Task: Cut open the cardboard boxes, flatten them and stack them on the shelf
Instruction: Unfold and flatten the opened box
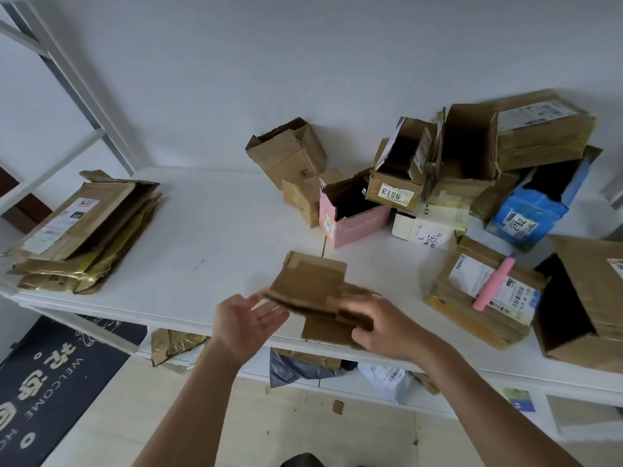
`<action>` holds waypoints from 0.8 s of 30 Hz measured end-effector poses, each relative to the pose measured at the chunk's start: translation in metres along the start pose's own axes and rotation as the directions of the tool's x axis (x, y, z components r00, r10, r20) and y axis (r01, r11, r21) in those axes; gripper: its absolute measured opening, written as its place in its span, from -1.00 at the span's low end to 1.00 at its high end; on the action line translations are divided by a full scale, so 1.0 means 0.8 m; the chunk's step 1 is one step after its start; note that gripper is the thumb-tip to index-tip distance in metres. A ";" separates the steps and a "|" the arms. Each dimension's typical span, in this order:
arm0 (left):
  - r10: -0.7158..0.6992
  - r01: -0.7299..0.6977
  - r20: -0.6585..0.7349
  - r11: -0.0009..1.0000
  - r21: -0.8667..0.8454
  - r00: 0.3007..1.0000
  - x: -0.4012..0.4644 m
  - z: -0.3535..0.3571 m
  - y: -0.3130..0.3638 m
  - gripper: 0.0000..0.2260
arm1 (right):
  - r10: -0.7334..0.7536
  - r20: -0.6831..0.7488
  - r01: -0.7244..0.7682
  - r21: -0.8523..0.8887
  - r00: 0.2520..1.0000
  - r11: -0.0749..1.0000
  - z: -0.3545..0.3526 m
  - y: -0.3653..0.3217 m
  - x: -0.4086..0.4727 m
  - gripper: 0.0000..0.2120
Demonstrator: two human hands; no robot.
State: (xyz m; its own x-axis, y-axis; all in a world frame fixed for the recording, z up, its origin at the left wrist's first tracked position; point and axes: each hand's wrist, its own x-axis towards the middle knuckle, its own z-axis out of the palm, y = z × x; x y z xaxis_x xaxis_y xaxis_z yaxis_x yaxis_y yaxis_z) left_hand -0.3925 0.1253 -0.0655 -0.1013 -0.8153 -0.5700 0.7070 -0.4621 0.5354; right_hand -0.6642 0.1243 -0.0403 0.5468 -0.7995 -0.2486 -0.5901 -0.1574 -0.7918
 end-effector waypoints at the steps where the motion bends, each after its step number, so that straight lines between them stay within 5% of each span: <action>1: -0.011 0.010 -0.035 1.000 -0.010 0.999 0.000 -0.009 -0.001 -0.55 | -0.004 0.056 0.009 -0.080 0.998 0.997 0.011 0.003 0.002 -0.39; 5: -0.023 0.141 -0.288 0.906 0.399 0.957 0.003 -0.026 -0.012 -0.64 | 0.058 0.145 -0.047 -0.078 0.988 0.996 0.046 0.029 0.006 -0.48; 7: 0.060 0.151 -0.302 0.762 0.630 0.951 0.008 -0.025 -0.021 -0.66 | 0.081 0.096 -0.083 0.011 0.992 0.997 0.056 0.037 0.006 -0.53; 9: 0.177 0.134 -0.307 0.626 0.768 0.935 0.012 -0.021 -0.028 -0.68 | 0.031 -0.111 -0.035 -0.037 0.993 0.999 0.062 0.045 0.012 -0.60; 12: 0.382 0.148 -0.242 0.259 0.955 0.892 0.017 -0.011 -0.039 -0.65 | 0.009 -0.275 -0.075 -0.233 0.962 0.969 0.063 0.058 0.024 -0.56; 14: 0.484 0.140 -0.081 -0.087 0.986 0.872 0.020 -0.008 -0.047 -0.48 | 0.085 -0.259 -0.157 -0.271 0.962 0.950 0.067 0.065 0.031 -0.48; 16: 0.456 0.017 0.134 -0.312 0.950 0.880 0.026 -0.005 -0.054 -0.44 | 0.112 -0.298 -0.209 -0.318 0.948 0.925 0.073 0.066 0.040 -0.52; 19: 0.264 -0.114 0.238 -0.411 0.904 0.935 0.035 -0.006 -0.070 -0.50 | 0.127 -0.428 -0.317 -0.408 0.895 0.856 0.082 0.054 0.055 -0.59; 24: 0.252 -0.101 0.283 -0.557 0.825 0.925 0.042 -0.027 -0.093 -0.46 | 0.159 -0.443 -0.388 -0.494 0.883 0.778 0.107 0.056 0.069 -0.29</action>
State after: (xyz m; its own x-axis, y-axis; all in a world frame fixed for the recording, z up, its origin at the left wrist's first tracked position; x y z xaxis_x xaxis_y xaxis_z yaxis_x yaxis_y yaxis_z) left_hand -0.4334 0.1394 -0.1377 -0.1138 -0.9697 -0.2163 -0.9605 0.0518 0.2735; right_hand -0.6096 0.1229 -0.1368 0.1262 -0.9871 -0.0981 -0.9647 -0.0991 -0.2440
